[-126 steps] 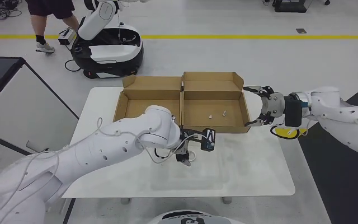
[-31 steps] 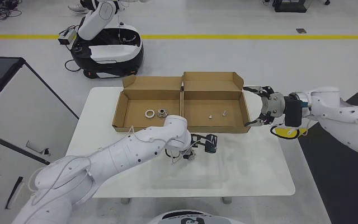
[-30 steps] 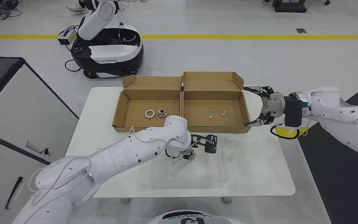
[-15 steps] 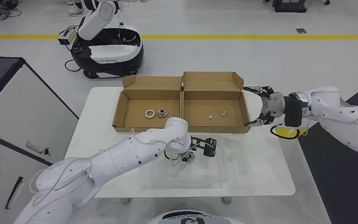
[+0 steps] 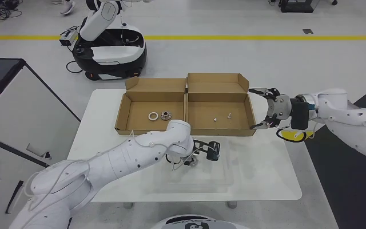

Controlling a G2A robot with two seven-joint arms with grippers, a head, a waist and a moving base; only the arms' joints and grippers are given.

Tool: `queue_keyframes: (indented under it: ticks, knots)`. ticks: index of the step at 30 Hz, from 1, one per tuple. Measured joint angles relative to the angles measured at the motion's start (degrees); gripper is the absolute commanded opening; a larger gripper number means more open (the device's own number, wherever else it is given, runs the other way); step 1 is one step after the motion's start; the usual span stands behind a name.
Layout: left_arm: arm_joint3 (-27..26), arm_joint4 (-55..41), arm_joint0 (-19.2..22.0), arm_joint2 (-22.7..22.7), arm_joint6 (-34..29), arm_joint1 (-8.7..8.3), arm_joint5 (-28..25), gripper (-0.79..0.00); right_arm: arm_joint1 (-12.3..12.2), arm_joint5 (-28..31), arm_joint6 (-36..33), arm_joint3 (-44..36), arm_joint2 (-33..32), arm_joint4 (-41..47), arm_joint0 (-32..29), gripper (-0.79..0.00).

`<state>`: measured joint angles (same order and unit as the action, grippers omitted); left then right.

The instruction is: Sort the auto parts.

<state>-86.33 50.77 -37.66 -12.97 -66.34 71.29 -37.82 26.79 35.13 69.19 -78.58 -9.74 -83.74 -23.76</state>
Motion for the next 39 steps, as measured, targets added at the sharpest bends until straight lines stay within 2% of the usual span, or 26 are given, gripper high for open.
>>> queue_keyframes:
  ticks: [20,39]
  knots:
    - [3.1,2.2,-1.2,0.3,0.8,2.03,0.1,-0.468,0.0,0.0,0.0,0.0,0.0,0.0,0.0,0.0]
    - [3.4,2.8,-1.8,-0.4,0.1,3.0,0.8,-0.477,0.0,0.0,0.0,0.0,0.0,0.0,0.0,0.0]
